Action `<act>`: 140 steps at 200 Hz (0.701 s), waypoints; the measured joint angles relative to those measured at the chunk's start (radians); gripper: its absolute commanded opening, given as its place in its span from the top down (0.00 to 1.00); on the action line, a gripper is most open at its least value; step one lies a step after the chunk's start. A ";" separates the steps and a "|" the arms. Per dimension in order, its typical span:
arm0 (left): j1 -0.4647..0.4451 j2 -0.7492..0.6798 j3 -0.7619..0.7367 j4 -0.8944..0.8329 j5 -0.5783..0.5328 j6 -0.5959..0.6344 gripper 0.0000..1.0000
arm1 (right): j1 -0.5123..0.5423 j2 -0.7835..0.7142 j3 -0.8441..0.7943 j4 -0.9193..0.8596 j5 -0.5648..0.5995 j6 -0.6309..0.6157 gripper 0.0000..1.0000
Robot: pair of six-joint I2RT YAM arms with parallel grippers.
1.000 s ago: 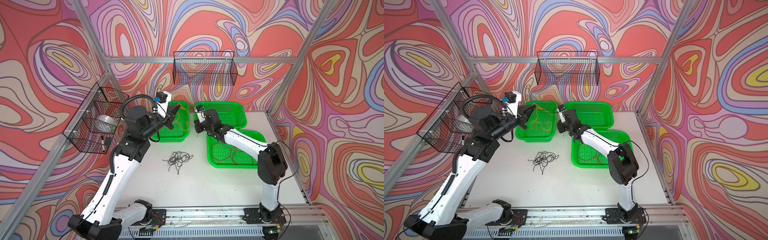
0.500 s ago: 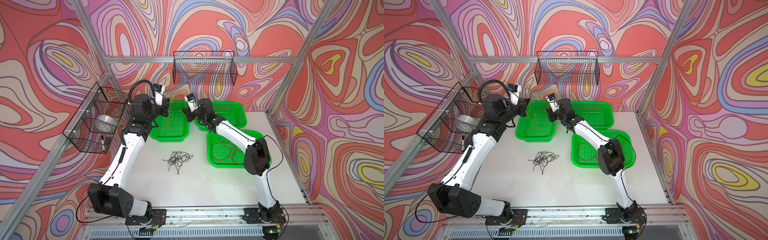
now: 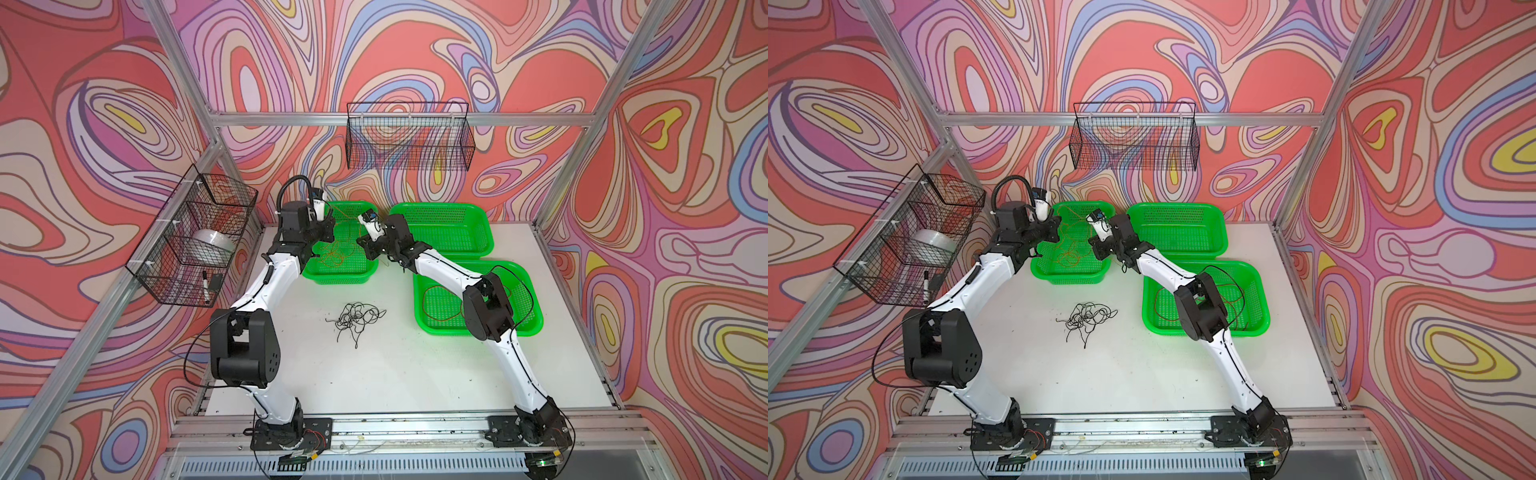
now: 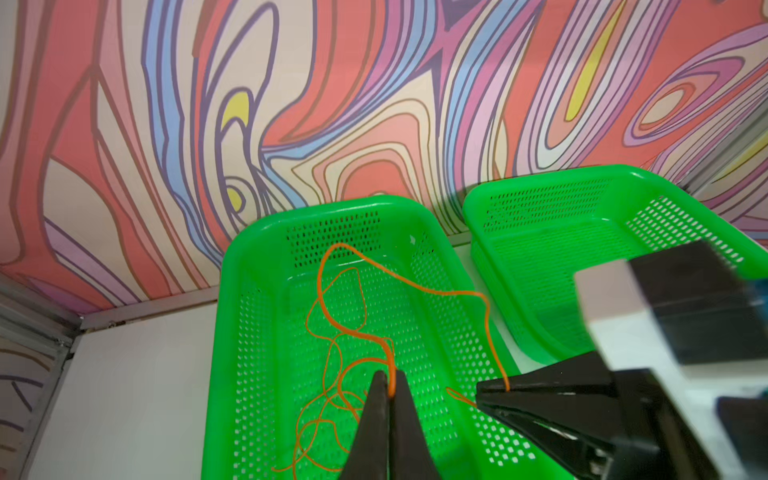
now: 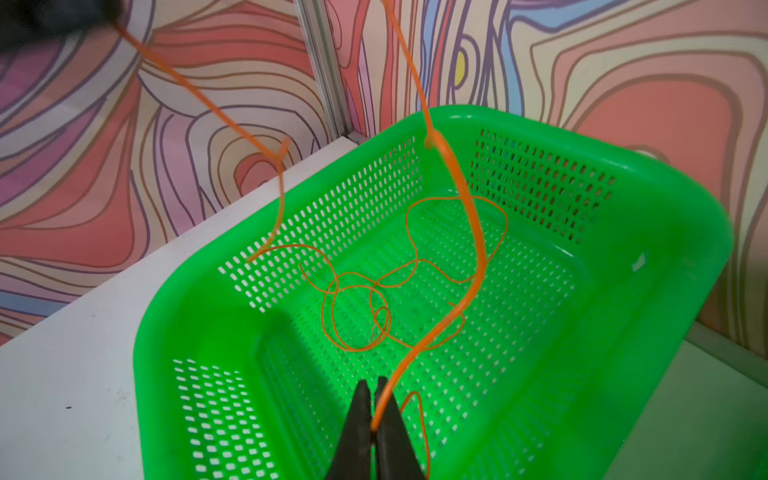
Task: Untangle the cables
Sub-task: 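Hold the orange wire with both grippers and draw it over the farther basket, then lower the orange wire into the basket and open both grippers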
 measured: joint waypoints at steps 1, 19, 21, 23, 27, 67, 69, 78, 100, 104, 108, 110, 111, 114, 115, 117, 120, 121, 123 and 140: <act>0.000 0.000 -0.001 0.000 0.000 0.000 1.00 | 0.000 -0.002 -0.001 0.000 0.000 0.000 1.00; 0.000 -0.004 -0.027 0.030 0.004 -0.013 1.00 | 0.008 -0.054 -0.023 0.013 -0.010 -0.008 1.00; 0.000 -0.005 -0.029 0.034 0.005 -0.014 1.00 | 0.009 -0.061 -0.026 0.017 -0.013 -0.010 1.00; 0.000 -0.006 -0.033 0.039 0.005 -0.014 1.00 | 0.010 -0.067 -0.027 0.021 -0.017 -0.011 1.00; -0.001 -0.009 -0.040 0.047 0.006 -0.017 1.00 | 0.012 -0.079 -0.031 0.031 -0.023 -0.012 1.00; 0.000 -0.051 -0.098 0.088 -0.007 -0.024 1.00 | 0.027 -0.130 -0.031 0.185 -0.113 -0.020 1.00; 0.000 -0.053 -0.098 0.090 -0.008 -0.024 1.00 | 0.027 -0.130 -0.031 0.190 -0.117 -0.020 1.00; 0.000 -0.061 -0.102 0.098 -0.012 -0.024 1.00 | 0.027 -0.122 -0.031 0.215 -0.138 -0.020 1.00; 0.000 -0.074 -0.104 0.107 -0.023 -0.024 1.00 | 0.027 -0.083 -0.031 0.286 -0.183 -0.009 1.00; 0.000 -0.074 -0.104 0.109 -0.024 -0.024 1.00 | 0.027 -0.076 -0.031 0.296 -0.187 -0.006 1.00; 0.001 -0.074 -0.104 0.111 -0.026 -0.024 1.00 | 0.027 -0.065 -0.030 0.305 -0.191 -0.003 1.00; 0.001 -0.074 -0.105 0.113 -0.027 -0.024 1.00 | 0.027 -0.060 -0.030 0.311 -0.193 -0.002 1.00; 0.001 -0.074 -0.105 0.113 -0.028 -0.024 1.00 | 0.027 -0.058 -0.030 0.313 -0.193 -0.002 1.00; 0.001 -0.074 -0.105 0.113 -0.030 -0.024 1.00 | 0.027 -0.049 -0.029 0.321 -0.195 0.000 1.00; 0.001 -0.074 -0.105 0.114 -0.031 -0.024 1.00 | 0.027 -0.047 -0.029 0.322 -0.196 0.001 1.00; 0.001 -0.074 -0.106 0.114 -0.031 -0.024 1.00 | 0.027 -0.041 -0.029 0.327 -0.197 0.001 1.00; 0.002 -0.074 -0.108 0.114 -0.034 -0.024 1.00 | 0.027 -0.032 -0.028 0.334 -0.197 0.002 1.00; 0.003 -0.074 -0.108 0.114 -0.033 -0.024 1.00 | 0.027 -0.031 -0.028 0.336 -0.197 0.002 1.00; 0.003 -0.074 -0.109 0.114 -0.034 -0.024 1.00 | 0.027 -0.025 -0.028 0.340 -0.197 0.004 1.00; 0.011 -0.074 -0.118 0.116 -0.042 -0.025 1.00 | 0.027 0.018 -0.020 0.346 -0.193 0.005 1.00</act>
